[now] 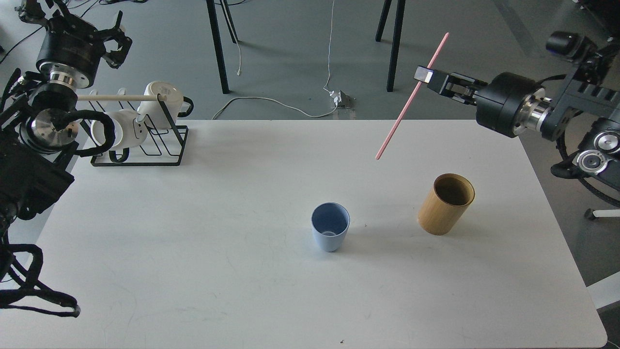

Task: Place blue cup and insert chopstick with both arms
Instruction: 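Lower the pink straw into the blue cup and open the right gripper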

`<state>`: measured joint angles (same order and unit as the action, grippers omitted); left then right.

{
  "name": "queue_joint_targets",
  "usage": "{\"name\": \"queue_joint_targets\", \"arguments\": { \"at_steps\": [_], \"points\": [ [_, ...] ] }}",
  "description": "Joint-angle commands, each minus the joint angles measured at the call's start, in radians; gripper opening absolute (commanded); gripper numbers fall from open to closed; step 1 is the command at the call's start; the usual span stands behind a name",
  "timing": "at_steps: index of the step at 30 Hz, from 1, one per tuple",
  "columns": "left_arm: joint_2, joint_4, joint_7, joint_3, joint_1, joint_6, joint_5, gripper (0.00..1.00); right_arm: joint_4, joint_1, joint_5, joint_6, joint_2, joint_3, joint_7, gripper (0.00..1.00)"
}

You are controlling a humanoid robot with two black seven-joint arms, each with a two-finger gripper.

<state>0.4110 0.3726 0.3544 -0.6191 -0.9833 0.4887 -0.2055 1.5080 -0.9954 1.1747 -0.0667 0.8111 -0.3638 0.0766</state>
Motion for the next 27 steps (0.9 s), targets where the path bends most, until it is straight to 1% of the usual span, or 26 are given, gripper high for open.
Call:
{"name": "queue_joint_targets", "arguments": {
  "at_steps": [1, 5, 15, 23, 27],
  "points": [
    [0.008, 0.0, 0.0, -0.001, -0.001, 0.0, 0.0, 0.99, -0.003, 0.009, 0.002, 0.034, -0.073, 0.077, 0.006, 0.01],
    [0.009, 0.0, 0.0, -0.001, -0.001, 0.0, 0.0, 0.99, -0.014, 0.009, 0.014, 0.048, -0.133, 0.149, 0.008, 0.01],
    [0.012, 0.0, 0.0, -0.008, 0.0, 0.0, 0.0, 0.99, -0.14, 0.032, 0.071, 0.05, -0.22, 0.187, 0.014, 0.01],
    [0.014, 0.0, 0.0, -0.008, 0.002, 0.0, 0.0, 0.99, -0.144, 0.078, 0.075, 0.05, -0.273, 0.194, 0.014, 0.01],
    [0.014, -0.001, 0.0, -0.008, 0.002, 0.0, 0.0, 0.99, -0.147, 0.083, 0.077, 0.05, -0.277, 0.194, 0.014, 0.03]
  ]
}}
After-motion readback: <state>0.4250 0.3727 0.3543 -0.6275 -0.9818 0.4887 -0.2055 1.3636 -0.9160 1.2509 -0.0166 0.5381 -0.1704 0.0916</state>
